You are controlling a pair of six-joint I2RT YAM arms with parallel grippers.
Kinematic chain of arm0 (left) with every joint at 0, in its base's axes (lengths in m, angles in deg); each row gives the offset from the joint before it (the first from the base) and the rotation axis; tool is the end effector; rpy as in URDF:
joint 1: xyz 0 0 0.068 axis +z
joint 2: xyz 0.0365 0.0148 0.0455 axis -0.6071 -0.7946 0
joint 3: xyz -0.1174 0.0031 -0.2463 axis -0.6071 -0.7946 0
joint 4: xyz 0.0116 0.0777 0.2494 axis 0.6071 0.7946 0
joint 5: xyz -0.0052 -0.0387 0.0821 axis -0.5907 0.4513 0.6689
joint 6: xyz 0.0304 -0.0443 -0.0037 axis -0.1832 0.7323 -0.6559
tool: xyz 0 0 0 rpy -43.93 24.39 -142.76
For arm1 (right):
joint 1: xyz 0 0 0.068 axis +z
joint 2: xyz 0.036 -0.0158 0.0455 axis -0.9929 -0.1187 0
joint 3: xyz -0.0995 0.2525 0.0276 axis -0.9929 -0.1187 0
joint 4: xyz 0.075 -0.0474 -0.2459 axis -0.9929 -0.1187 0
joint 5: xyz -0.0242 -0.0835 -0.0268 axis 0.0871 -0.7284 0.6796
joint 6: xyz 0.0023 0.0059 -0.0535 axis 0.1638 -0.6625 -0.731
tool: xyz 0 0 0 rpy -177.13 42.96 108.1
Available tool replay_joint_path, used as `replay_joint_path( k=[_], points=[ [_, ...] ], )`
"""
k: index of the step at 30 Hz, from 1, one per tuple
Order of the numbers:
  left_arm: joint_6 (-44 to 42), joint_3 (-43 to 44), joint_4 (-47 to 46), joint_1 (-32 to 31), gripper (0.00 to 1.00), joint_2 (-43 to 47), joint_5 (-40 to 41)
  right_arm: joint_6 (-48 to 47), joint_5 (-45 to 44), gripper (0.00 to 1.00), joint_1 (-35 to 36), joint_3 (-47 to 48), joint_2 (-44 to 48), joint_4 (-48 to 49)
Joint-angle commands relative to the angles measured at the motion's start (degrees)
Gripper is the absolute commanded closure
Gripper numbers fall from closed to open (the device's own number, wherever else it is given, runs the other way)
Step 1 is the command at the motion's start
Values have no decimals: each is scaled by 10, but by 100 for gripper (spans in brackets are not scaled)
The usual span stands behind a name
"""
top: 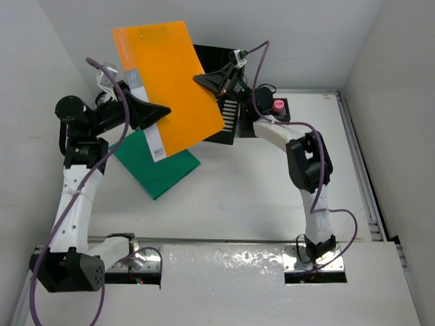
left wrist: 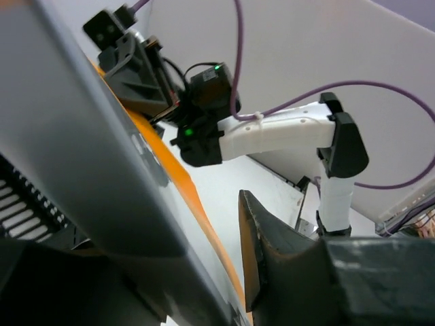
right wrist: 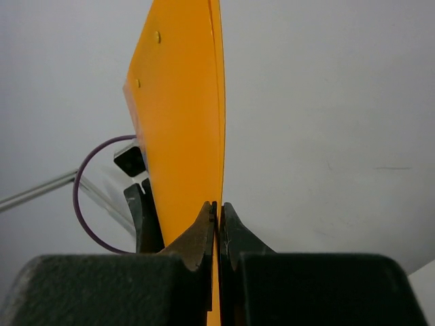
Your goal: Organize the desk
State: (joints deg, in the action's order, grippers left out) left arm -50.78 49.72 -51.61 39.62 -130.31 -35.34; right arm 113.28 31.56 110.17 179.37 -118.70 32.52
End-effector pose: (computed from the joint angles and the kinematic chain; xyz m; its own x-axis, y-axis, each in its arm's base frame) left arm 0.2196 -0.0233 0.4531 -0.1874 -0.2556 -0.9484 0.8692 0.4066 -0.2813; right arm 0.4212 0.2381 0.3328 -0.8736 0.4278 -0.2321 -0.4294 -0.4528 0.7814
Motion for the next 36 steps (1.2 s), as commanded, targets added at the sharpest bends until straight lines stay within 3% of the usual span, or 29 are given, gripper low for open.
replay_joint_path(
  k=[1, 3, 6, 9, 12, 14, 15, 16, 17, 18, 22, 24, 25, 27, 28, 31, 36],
  points=[
    [-93, 58, 63, -6, 66, 12, 4, -13, 36, 100, 10, 11, -5, 206],
    [-152, 83, 133, 5, 71, 10, 28, -13, 37, 100, 8, 9, -5, 206],
    [-194, 100, 179, 20, 98, 10, 59, -13, 36, 100, 4, 7, -5, 207],
    [-214, 110, 199, 28, 100, 11, 107, -14, 36, 100, 3, 4, -4, 206],
    [-240, 121, 229, 32, 100, 17, 245, -17, 42, 100, 0, 0, -2, 206],
    [-262, 134, 244, 33, 100, 18, 310, -23, 54, 49, -6, -4, -2, 205],
    [-271, 141, 255, 33, 100, 15, 380, -25, 61, 38, -11, -6, -2, 205],
    [-279, 151, 275, 34, 100, 14, 412, -34, 68, 33, -15, -11, 2, 206],
    [-300, 154, 283, 34, 100, 12, 433, -43, 84, 9, -30, -19, 6, 202],
    [-304, 149, 290, 34, 100, 12, 470, -53, 91, 1, -39, -42, 11, 193],
    [-288, 71, 231, 35, 100, 27, 514, -173, 113, 1, -85, -139, 61, 125],
    [-246, 5, 159, 35, 100, 33, 511, -255, 125, 1, -104, -206, 115, 23],
    [-231, -19, 116, 35, 100, 34, 509, -352, 127, 1, -107, -226, 137, -23],
    [-188, -66, 39, 34, 100, 25, 504, -458, 121, 1, -109, -266, 202, -189],
    [-179, -75, 18, 33, 100, 21, 508, -553, 113, 1, -108, -275, 223, -245],
    [-150, -90, -35, 28, 100, -6, 494, -671, 91, 1, -108, -297, 285, -439],
    [-102, -67, -121, 11, 100, -66, 424, -772, 56, 1, -109, -322, 348, -559]
  ],
)
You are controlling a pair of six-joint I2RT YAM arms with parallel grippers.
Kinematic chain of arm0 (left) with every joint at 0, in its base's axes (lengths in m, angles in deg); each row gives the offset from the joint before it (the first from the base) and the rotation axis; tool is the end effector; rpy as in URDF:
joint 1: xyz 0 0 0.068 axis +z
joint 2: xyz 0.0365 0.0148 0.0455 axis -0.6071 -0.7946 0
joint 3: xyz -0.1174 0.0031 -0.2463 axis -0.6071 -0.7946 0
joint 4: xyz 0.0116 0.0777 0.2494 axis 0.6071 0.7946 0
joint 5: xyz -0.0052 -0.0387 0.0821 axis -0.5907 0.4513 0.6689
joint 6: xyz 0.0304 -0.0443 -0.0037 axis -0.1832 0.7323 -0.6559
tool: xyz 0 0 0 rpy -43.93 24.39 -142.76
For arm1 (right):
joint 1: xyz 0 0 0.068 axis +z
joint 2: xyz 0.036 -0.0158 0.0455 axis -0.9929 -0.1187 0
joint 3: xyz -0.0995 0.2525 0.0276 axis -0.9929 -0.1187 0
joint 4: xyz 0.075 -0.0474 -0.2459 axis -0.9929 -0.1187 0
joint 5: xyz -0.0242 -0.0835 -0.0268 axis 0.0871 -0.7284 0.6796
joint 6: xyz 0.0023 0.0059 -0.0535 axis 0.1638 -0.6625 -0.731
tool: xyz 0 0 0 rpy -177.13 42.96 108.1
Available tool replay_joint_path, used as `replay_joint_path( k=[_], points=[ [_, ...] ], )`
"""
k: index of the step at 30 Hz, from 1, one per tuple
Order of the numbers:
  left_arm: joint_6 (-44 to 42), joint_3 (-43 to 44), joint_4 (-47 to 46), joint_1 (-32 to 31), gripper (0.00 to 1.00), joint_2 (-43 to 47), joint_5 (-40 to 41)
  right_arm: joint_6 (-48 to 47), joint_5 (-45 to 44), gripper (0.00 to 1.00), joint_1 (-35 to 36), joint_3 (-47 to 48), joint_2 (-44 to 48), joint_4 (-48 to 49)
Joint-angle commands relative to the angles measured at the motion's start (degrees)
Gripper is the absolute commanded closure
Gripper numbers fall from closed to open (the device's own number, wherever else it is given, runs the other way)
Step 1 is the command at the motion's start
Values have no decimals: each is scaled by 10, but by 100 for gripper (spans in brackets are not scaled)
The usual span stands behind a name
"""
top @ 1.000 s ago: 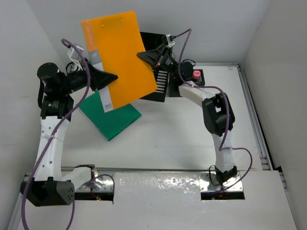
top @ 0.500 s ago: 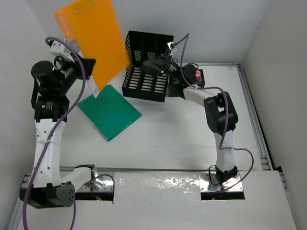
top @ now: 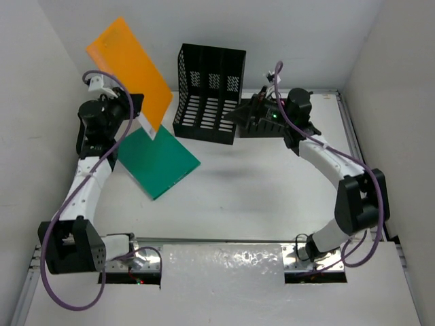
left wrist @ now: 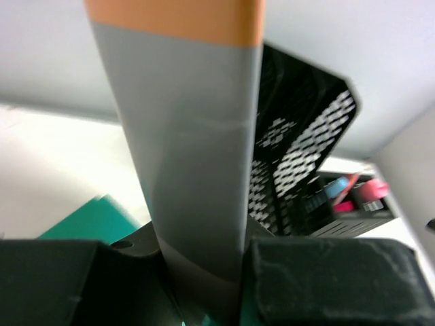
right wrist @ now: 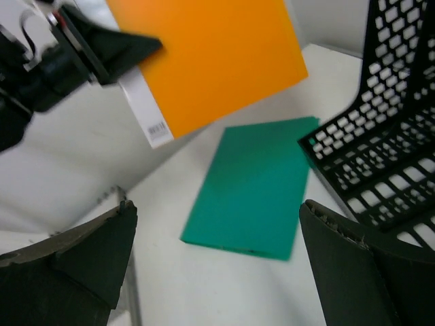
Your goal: Organize the desk
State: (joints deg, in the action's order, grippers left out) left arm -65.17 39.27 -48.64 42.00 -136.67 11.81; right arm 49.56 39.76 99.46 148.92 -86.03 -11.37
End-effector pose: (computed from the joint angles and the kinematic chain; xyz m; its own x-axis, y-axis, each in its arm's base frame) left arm 0.2805 0.0126 0.3622 -0.0789 -0.3244 -0.9426 0.1864 0.9241 -0.3336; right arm 0.3509 0.1284 0.3226 -0.5206 0.3378 -0.7841 -0.7026 0.3523 0.6183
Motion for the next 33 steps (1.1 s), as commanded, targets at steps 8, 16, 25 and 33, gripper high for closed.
replay_joint_path(
  k=[8, 16, 25, 33],
  points=[
    [34, 48, -180, -40, 100, -48, -89, -159, -44, 1, -1, -31, 48, -193],
    [-37, 43, -239, -68, 100, -100, -75, -155, -36, 1, -1, -26, 55, -219],
    [-69, 89, -308, -83, 100, -185, -47, -199, -42, 1, -1, -6, 77, -291],
    [-111, 80, -424, -108, 100, -258, 5, -231, -59, 1, -1, -7, 92, -348]
  ],
)
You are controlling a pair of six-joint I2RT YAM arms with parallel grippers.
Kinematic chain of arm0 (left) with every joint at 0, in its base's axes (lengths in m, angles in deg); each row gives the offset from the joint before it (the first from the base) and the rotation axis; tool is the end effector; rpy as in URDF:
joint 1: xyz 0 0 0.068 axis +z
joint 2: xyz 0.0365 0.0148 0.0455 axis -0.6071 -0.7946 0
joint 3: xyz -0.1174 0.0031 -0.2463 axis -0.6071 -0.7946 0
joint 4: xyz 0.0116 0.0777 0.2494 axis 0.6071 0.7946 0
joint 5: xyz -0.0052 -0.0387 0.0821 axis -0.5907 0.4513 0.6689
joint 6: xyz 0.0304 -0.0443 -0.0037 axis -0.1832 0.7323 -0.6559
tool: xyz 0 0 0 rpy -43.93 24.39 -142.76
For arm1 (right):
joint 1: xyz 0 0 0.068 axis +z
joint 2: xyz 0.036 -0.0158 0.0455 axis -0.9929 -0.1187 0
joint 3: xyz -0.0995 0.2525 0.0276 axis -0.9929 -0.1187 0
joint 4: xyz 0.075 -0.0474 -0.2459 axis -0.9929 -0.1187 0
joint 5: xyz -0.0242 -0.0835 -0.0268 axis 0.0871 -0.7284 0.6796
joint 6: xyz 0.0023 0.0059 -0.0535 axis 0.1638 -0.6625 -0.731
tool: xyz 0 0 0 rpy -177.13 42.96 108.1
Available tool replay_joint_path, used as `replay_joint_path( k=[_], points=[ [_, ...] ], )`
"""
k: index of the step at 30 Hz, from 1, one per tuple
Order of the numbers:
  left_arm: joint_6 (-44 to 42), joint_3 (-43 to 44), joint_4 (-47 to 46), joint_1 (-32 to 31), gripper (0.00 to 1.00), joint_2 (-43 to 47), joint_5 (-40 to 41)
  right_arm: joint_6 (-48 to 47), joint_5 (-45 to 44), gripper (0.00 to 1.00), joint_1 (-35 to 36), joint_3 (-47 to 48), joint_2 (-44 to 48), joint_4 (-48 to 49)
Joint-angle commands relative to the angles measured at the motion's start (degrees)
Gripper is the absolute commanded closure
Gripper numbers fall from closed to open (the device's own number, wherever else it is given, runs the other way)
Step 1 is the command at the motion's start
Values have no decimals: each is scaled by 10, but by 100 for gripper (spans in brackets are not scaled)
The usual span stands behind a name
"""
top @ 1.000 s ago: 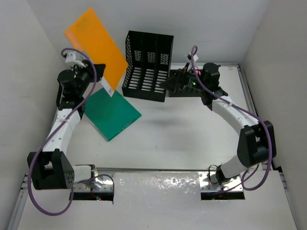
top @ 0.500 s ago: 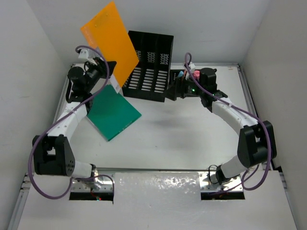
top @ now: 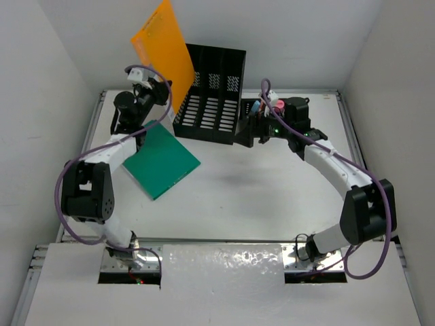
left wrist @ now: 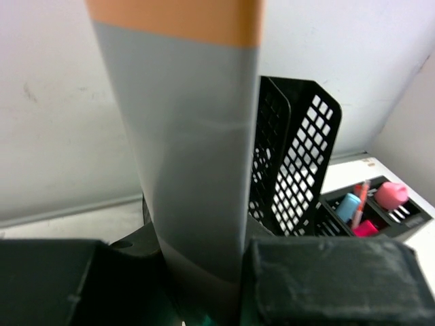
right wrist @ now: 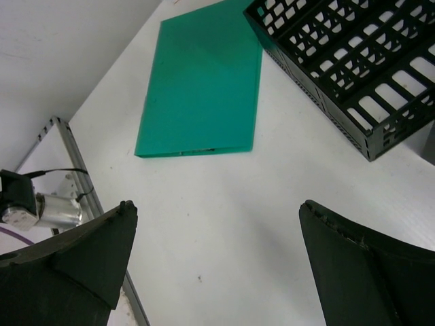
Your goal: Organize the desk
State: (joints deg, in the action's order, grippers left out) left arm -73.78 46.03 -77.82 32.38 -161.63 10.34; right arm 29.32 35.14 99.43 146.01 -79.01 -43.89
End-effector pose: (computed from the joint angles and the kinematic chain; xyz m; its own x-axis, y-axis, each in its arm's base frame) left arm 0.3778 -0.0440 0.3230 0.1033 -0.1861 -0.9771 0.4080 0.9038 -0.1290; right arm 0.3179 0.1164 0.2906 -0.6448 0.0990 -0.7579 -0.5848 0.5746 0.5726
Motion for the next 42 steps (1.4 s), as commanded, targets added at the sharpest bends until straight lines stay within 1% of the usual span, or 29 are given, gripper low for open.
replay_joint_path(
  k=[1, 4, 5, 8, 10, 11, 13, 14, 16, 29, 31, 38, 39, 41, 42],
  points=[
    [-28, 9, -144, -19, 100, -22, 25, -36, -16, 1, -2, 22, 23, -34],
    [-36, -13, -175, -37, 100, -42, 48, -46, -20, 1, -1, 23, 25, -49],
    [-41, -21, -201, -41, 100, -45, 65, -48, -19, 1, -1, 23, 27, -50],
    [-72, -46, -240, -69, 100, -58, 98, -53, -22, 1, -2, 23, 27, -59],
    [-85, -56, -266, -84, 100, -74, 101, -58, -23, 1, -2, 24, 28, -64],
    [-85, -67, -292, -89, 100, -80, 110, -59, -23, 1, -2, 23, 27, -65],
    [-87, -73, -315, -98, 100, -95, 116, -61, -23, 1, -1, 23, 26, -67],
    [-88, -81, -345, -100, 100, -100, 126, -62, -23, 1, -1, 22, 26, -67],
    [-86, -83, -370, -104, 100, -114, 139, -63, -21, 1, -1, 21, 25, -67],
    [-101, -46, -371, -105, 100, -142, 141, -44, 0, 1, -1, 4, 13, -39],
    [-104, -37, -383, -105, 100, -152, 131, -38, 5, 1, -2, 4, 11, -34],
    [-104, -24, -407, -104, 100, -187, 137, -37, 7, 1, -2, 0, 10, -33],
    [-122, -25, -420, -105, 100, -196, 135, -37, 7, 1, -1, -1, 10, -32],
    [-123, -31, -449, -105, 100, -211, 136, -36, 7, 1, -2, -2, 10, -29],
    [-123, -36, -481, -105, 100, -217, 139, -35, 9, 1, -1, -1, 10, -29]
  ],
)
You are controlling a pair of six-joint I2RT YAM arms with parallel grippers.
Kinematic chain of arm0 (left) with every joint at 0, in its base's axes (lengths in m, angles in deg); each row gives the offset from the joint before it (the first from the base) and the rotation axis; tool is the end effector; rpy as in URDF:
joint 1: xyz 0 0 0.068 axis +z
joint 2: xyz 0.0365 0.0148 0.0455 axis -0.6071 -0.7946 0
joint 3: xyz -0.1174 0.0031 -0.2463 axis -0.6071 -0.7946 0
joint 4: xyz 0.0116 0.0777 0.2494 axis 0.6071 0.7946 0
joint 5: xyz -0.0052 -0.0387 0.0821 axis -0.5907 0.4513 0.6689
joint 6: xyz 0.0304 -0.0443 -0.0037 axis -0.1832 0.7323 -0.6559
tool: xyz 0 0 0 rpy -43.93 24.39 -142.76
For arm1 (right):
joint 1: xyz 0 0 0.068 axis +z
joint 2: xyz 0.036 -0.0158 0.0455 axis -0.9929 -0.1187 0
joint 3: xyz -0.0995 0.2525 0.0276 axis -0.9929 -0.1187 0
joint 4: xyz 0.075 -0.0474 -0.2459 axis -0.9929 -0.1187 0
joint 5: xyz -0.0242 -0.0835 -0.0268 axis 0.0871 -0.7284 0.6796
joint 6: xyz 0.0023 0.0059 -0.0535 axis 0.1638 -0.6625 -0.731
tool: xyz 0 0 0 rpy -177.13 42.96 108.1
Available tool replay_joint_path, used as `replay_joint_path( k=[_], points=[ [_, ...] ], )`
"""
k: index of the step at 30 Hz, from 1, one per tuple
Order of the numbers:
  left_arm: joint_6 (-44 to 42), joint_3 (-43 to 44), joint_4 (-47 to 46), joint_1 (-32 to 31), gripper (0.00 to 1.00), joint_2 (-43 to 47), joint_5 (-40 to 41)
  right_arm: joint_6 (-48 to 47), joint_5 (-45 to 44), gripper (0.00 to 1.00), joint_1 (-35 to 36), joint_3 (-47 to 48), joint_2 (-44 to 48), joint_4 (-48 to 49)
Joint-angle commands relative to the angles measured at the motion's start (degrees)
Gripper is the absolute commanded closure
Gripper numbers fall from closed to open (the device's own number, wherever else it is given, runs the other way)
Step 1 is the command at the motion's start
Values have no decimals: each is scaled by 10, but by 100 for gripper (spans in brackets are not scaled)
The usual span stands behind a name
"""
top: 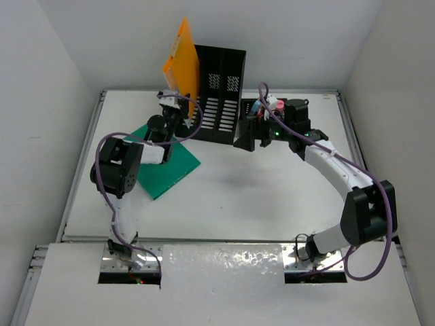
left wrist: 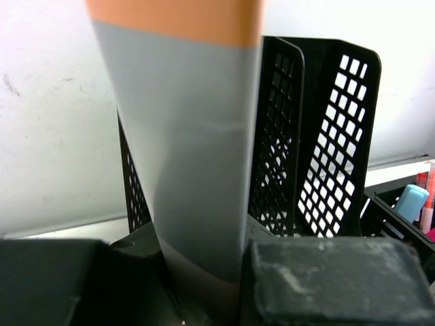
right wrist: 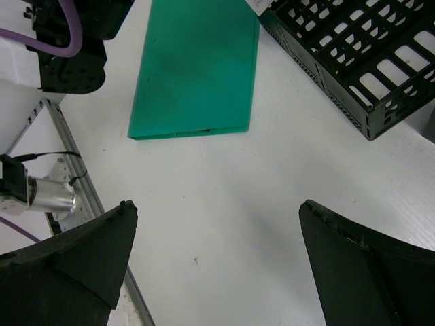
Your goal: Organize the desk
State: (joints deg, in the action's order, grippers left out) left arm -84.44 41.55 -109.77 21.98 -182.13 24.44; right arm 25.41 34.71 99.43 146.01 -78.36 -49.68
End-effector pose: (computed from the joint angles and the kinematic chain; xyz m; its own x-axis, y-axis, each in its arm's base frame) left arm 0.4010 -0.1128 0.2200 0.2851 -0.0788 -0.9553 0.3236 0.9460 0.0186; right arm 0.3118 0.1144 0.2849 -0.6686 0.0421 -0.7424 -0.5777 0.5993 0.5542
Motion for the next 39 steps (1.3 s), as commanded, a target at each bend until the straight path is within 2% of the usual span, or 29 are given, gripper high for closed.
replay_joint_path(
  k=[1, 9, 22, 30, 32, 33, 34, 36, 37, 39],
  points=[
    [-17, 6, -176, -2, 100, -16, 0, 4, 14, 1, -1, -1, 2, 29],
    [-7, 17, -184, -1, 100, -26, 10, 17, 23, 1, -1, -5, -3, 42],
    [-33, 71, -142, -1, 100, -44, 3, 29, 34, 1, -2, -4, -11, 54],
    [12, 54, -88, -1, 100, -49, 16, 29, 35, 1, -1, -8, -12, 55],
    [17, 37, -83, -1, 92, -43, 22, 28, 35, 1, -2, -9, -12, 55],
    [16, 31, -84, -1, 87, -40, 23, 29, 35, 1, -1, -9, -12, 55],
    [16, 20, -86, 0, 77, -36, 24, 29, 36, 1, -2, -9, -12, 56],
    [17, 14, -87, -1, 69, -29, 27, 30, 37, 1, -1, -9, -13, 56],
    [17, 12, -86, 0, 51, -20, 26, 32, 38, 1, -2, -9, -14, 56],
    [15, 16, -69, -1, 48, -9, 24, 35, 40, 1, -1, -8, -14, 57]
  ],
)
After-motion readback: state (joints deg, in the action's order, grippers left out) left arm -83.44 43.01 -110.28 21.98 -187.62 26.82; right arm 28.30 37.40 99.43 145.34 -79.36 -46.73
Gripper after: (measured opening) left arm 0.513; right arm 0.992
